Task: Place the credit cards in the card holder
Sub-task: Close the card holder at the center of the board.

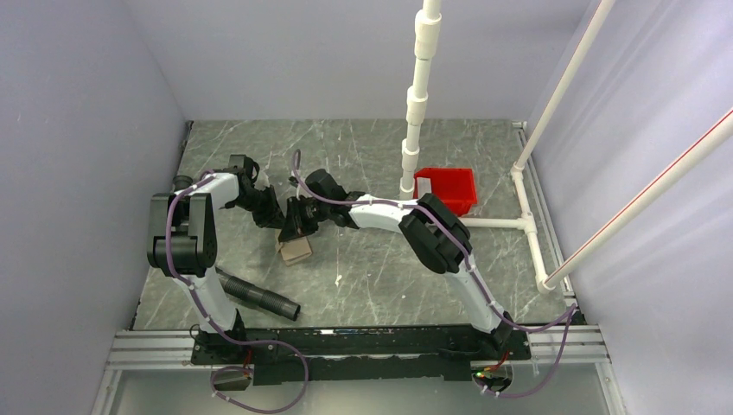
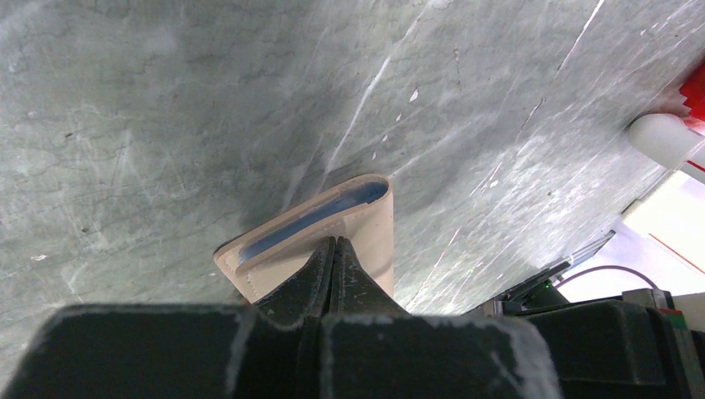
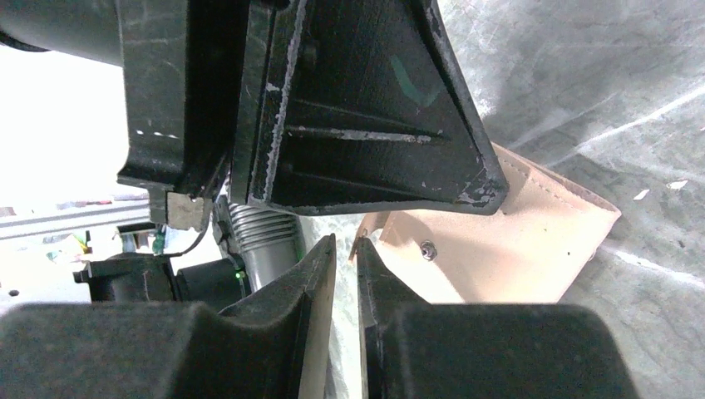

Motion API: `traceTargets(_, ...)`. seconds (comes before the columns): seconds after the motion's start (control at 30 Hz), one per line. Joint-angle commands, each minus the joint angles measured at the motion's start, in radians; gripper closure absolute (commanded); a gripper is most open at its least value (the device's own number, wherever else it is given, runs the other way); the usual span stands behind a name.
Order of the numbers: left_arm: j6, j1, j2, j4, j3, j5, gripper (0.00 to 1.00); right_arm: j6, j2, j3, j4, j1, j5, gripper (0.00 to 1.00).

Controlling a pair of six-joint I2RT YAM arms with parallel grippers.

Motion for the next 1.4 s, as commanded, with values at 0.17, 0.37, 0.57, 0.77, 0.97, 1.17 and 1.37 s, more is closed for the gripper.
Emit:
traceTargets(0.17, 0.049, -0.009, 0.036, -0.004, -0.013, -0.032, 1.00, -0.017, 0.018, 0.059, -0.002, 0.006, -0.003, 0.81)
traceTargets(0.37, 0.049, -0.009, 0.037, -0.004, -0.011, -0.032, 1.00, -0.020, 0.031, 0.068, -0.011, 0.010, -0.007, 0.81)
traceTargets(0.57, 0.050, -0.009, 0.036, -0.005, -0.010, -0.034, 1.00, -0.018, 0.024, 0.060, -0.004, 0.010, -0.009, 0.85)
traceTargets(0.77, 0.052, -0.009, 0.036, -0.005, -0.011, -0.034, 1.00, -0.032, 0.003, 0.048, -0.008, 0.011, 0.007, 0.81)
traceTargets(0.97, 0.052, -0.009, 0.036, -0.004, -0.010, -0.031, 1.00, -0.049, -0.028, 0.034, -0.018, 0.009, 0.036, 0.78)
traceTargets(1.17, 0.052, -0.009, 0.036, -0.004, -0.011, -0.029, 1.00, -0.052, -0.038, 0.022, -0.014, 0.008, 0.042, 0.80)
traceTargets(1.37, 0.052, -0.009, 0.038, -0.003, -0.011, -0.025, 1.00, -0.067, -0.054, 0.015, -0.026, 0.005, 0.059, 0.78)
